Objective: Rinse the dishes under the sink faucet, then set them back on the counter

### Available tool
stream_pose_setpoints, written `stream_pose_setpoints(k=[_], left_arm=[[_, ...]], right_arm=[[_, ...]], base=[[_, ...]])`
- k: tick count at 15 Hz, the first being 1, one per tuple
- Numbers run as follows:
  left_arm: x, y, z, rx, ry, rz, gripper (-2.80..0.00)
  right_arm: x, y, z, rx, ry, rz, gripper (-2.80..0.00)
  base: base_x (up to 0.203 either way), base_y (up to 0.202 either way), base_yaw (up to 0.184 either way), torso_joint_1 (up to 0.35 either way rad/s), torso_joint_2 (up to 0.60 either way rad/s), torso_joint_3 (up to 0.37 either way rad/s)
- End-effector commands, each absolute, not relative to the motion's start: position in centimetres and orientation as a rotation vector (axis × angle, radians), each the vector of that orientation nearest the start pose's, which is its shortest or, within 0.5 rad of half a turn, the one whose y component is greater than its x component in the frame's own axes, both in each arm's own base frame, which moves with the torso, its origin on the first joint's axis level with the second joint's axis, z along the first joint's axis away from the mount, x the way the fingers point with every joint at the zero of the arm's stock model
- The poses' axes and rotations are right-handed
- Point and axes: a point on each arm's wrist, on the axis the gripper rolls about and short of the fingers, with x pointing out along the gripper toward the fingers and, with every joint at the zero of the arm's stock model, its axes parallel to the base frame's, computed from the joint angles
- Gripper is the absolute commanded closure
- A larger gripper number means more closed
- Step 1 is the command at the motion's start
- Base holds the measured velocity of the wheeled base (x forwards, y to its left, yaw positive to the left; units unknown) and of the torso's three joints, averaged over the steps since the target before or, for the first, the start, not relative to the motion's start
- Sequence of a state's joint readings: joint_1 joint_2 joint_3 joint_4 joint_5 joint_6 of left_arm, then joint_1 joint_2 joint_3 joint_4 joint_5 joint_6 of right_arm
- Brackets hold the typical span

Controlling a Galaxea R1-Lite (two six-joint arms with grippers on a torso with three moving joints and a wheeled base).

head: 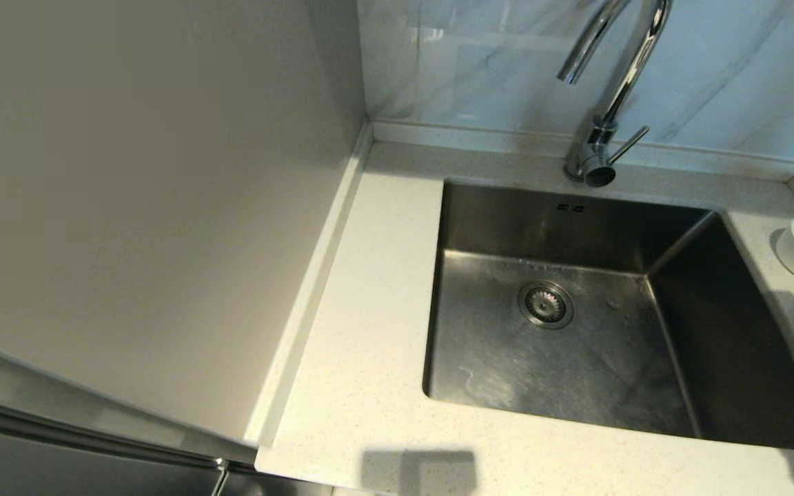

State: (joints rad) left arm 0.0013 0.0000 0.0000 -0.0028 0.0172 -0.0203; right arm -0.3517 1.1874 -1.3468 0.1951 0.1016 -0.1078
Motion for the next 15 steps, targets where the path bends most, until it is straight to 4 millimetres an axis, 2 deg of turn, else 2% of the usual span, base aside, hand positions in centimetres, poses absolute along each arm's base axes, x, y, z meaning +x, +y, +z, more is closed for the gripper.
stream_pose_setpoints(k=[1, 4, 7, 11, 15], left_arm=[[-2.3, 0.0, 7.6, -0.020, -0.006, 0.020, 0.00], [-2.3, 0.0, 7.6, -0.022, -0.006, 0.020, 0.00], [-2.3, 0.0, 7.6, -0.022, -0.006, 0.020, 0.00], [-2.3, 0.0, 7.6, -0.022, -0.006, 0.020, 0.00], [-2.3, 0.0, 7.6, -0.022, -0.006, 0.020, 0.00]], right_arm=[[11.0, -3.8, 36.2, -0.023, 0.035, -0.262, 0.00], [7.3, -2.6, 29.5, 0.020, 0.142, -0.307, 0.00], [3.5, -1.0, 23.7, 0.008, 0.113, -0.273, 0.00], [0.0, -0.1, 17.9, -0.012, 0.019, -0.161, 0.00], [-1.7, -0.3, 12.3, -0.056, 0.005, -0.164, 0.00]], base=[[0.000, 0.000, 0.000, 0.000, 0.00, 0.000], [0.000, 0.000, 0.000, 0.000, 0.00, 0.000], [0.000, 0.000, 0.000, 0.000, 0.00, 0.000], [0.000, 0.000, 0.000, 0.000, 0.00, 0.000], [0.000, 0.000, 0.000, 0.000, 0.00, 0.000]])
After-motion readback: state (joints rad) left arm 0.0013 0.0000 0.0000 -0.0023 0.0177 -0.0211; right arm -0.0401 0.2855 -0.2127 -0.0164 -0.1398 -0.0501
